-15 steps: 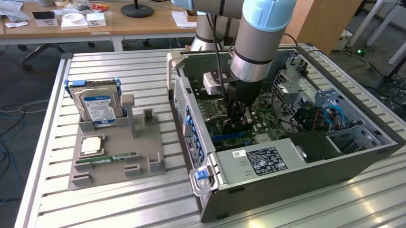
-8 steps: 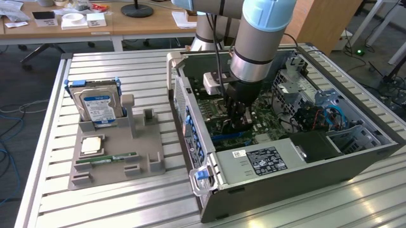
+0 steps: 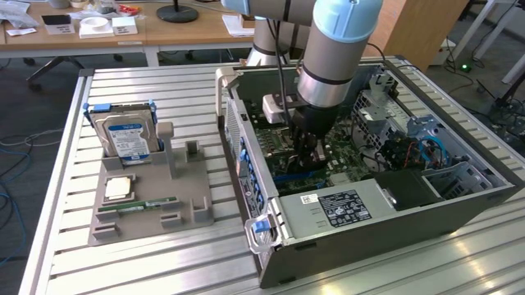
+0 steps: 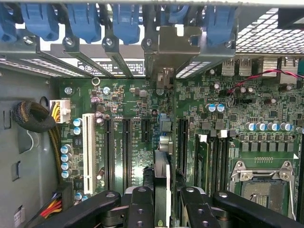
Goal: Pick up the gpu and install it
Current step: 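Insert the gpu into the slot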
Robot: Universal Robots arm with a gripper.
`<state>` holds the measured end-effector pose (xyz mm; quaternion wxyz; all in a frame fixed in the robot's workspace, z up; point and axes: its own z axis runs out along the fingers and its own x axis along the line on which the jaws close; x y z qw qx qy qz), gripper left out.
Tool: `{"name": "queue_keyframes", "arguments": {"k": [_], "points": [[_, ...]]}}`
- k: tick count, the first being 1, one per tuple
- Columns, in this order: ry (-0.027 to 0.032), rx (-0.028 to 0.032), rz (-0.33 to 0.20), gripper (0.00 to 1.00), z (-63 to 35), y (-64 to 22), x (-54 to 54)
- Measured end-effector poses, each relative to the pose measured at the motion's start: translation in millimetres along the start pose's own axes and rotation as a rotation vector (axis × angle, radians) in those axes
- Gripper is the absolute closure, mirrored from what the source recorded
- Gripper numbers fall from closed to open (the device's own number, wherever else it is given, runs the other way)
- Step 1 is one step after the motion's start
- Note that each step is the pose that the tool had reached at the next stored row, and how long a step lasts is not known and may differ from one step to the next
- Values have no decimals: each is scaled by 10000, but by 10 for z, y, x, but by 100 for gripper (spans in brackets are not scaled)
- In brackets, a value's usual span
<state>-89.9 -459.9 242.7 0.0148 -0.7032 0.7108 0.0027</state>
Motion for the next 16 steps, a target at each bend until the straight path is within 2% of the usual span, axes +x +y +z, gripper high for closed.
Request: {"name": "queue_keyframes", "arguments": {"k": [7, 16], "points": [[0, 3, -2, 73, 5, 0, 0], [-2, 49, -2, 73, 8, 16, 1]]}}
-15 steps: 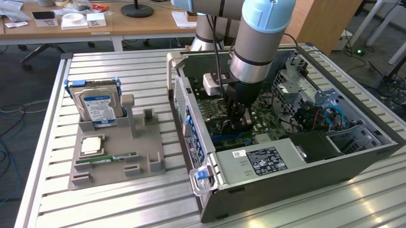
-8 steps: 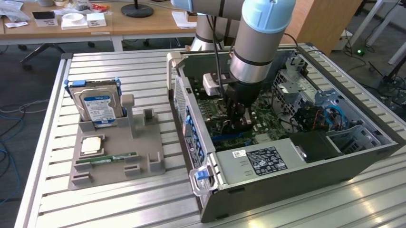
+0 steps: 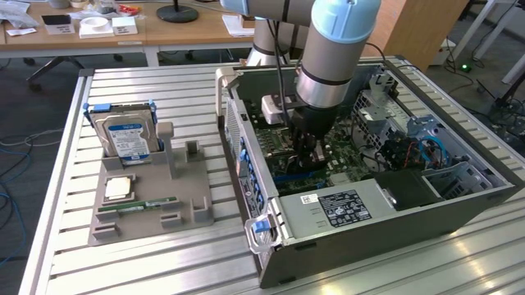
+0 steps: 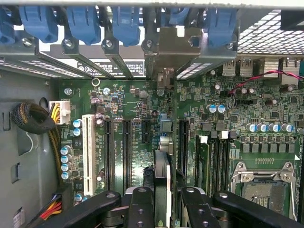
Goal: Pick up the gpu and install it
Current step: 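Insert the gpu into the slot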
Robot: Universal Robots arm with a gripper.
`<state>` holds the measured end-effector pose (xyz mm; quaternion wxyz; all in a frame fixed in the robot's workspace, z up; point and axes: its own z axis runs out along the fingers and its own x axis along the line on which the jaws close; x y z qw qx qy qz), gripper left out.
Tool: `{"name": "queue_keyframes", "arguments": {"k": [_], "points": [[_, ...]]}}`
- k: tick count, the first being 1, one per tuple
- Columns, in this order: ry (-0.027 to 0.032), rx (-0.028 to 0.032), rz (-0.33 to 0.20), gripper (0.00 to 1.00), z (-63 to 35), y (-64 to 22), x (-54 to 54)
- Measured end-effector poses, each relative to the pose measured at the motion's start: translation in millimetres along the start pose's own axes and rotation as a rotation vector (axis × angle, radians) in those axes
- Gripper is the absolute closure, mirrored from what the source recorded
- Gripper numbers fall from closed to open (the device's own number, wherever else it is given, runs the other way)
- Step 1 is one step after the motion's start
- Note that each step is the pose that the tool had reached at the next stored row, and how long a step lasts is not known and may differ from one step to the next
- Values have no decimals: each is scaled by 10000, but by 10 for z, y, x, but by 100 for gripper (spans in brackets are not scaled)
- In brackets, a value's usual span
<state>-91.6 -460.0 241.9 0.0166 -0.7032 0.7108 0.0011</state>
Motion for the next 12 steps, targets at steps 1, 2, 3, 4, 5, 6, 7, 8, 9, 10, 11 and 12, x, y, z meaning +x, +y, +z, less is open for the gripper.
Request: {"name": "queue_keyframes", "arguments": {"k": [1, 2, 3, 4, 5, 6, 7, 8, 9, 10, 11, 12], "points": [[1, 4, 0, 73, 1, 1, 0], [2, 8, -1, 73, 3, 2, 0], [0, 13, -1, 73, 7, 3, 0], [1, 17, -2, 73, 8, 4, 0], [2, 21, -3, 73, 9, 5, 0], [1, 25, -3, 73, 11, 6, 0], [0, 30, -4, 73, 13, 7, 0], [0, 33, -5, 73, 15, 7, 0], [0, 37, -7, 73, 17, 8, 0], [0, 40, -8, 73, 18, 9, 0], [0, 41, -8, 73, 19, 10, 0], [1, 41, -8, 73, 19, 10, 0]]}}
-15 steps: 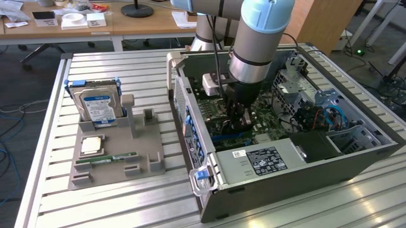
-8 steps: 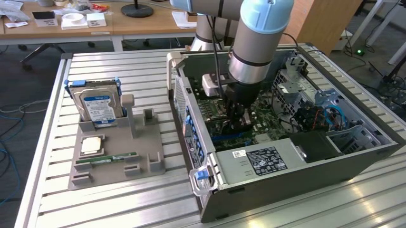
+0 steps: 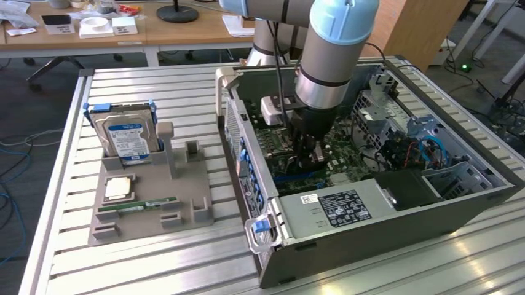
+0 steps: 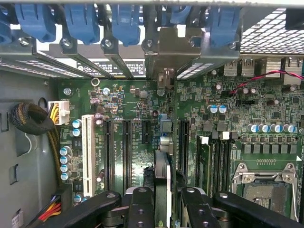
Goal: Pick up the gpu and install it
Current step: 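Insert the gpu into the slot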
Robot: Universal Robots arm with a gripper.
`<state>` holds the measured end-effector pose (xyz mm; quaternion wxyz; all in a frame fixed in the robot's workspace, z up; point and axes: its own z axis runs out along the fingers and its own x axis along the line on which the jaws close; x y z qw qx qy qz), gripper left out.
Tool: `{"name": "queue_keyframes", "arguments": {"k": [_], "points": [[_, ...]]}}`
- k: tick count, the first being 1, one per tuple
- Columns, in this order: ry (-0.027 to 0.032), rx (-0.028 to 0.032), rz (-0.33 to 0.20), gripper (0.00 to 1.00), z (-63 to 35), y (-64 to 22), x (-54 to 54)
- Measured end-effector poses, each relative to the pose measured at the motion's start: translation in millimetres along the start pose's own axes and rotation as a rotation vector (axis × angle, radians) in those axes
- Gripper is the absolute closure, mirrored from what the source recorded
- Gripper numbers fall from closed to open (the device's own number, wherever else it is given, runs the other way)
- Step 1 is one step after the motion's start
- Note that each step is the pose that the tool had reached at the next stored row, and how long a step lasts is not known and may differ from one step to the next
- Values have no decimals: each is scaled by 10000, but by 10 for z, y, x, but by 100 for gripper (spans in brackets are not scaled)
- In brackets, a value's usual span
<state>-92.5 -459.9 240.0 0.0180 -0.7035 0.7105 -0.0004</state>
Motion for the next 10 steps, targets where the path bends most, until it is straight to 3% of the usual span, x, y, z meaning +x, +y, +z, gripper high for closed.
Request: {"name": "queue_keyframes", "arguments": {"k": [10], "points": [[1, 1, 0, 73, 18, 4, 1]]}}
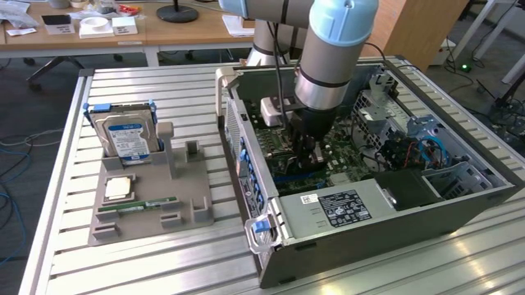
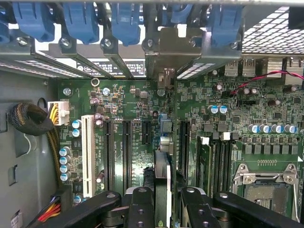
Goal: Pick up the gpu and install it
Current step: 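Insert the gpu into the slot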
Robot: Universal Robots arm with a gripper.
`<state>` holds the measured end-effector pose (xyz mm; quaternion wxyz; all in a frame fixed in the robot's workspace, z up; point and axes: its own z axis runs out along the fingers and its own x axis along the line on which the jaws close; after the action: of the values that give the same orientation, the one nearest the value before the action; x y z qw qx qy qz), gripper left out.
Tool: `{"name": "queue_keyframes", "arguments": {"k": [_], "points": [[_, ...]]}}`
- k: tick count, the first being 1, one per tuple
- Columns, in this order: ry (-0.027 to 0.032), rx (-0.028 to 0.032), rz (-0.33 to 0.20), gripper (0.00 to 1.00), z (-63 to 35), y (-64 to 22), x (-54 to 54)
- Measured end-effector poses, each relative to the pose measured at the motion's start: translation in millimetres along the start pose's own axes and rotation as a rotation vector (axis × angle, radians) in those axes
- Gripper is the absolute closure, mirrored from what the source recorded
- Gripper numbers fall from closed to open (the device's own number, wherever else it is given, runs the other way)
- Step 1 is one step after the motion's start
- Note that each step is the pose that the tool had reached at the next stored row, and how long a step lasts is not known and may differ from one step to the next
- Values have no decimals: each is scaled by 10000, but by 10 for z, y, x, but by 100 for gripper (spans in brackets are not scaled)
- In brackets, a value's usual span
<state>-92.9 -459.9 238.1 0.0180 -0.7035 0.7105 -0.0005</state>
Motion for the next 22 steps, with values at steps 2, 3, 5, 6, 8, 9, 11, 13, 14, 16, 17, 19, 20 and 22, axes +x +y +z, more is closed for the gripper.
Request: {"name": "queue_keyframes", "arguments": {"k": [2, 3, 5, 6, 8, 9, 11, 13, 14, 16, 17, 19, 20, 22], "points": [[-3, 1, 0, 73, 7, 2, 0], [-2, 0, 0, 73, 7, 2, 0], [0, -1, 0, 73, 7, 2, 0], [-1, 0, 0, 73, 7, 2, 0], [-1, 0, -1, 73, 7, 2, 0], [-1, -1, 0, 73, 7, 2, 0], [-2, 0, 0, 73, 7, 2, 0], [-3, 1, 0, 73, 13, 3, 0], [-2, 1, 0, 73, 16, 4, 0], [0, 0, -1, 73, 18, 5, 0], [0, -1, -1, 73, 18, 5, 0], [-1, 0, 0, 73, 19, 5, 0], [-1, 0, 0, 73, 21, 6, 0], [0, 0, -1, 73, 27, 9, 1]]}}
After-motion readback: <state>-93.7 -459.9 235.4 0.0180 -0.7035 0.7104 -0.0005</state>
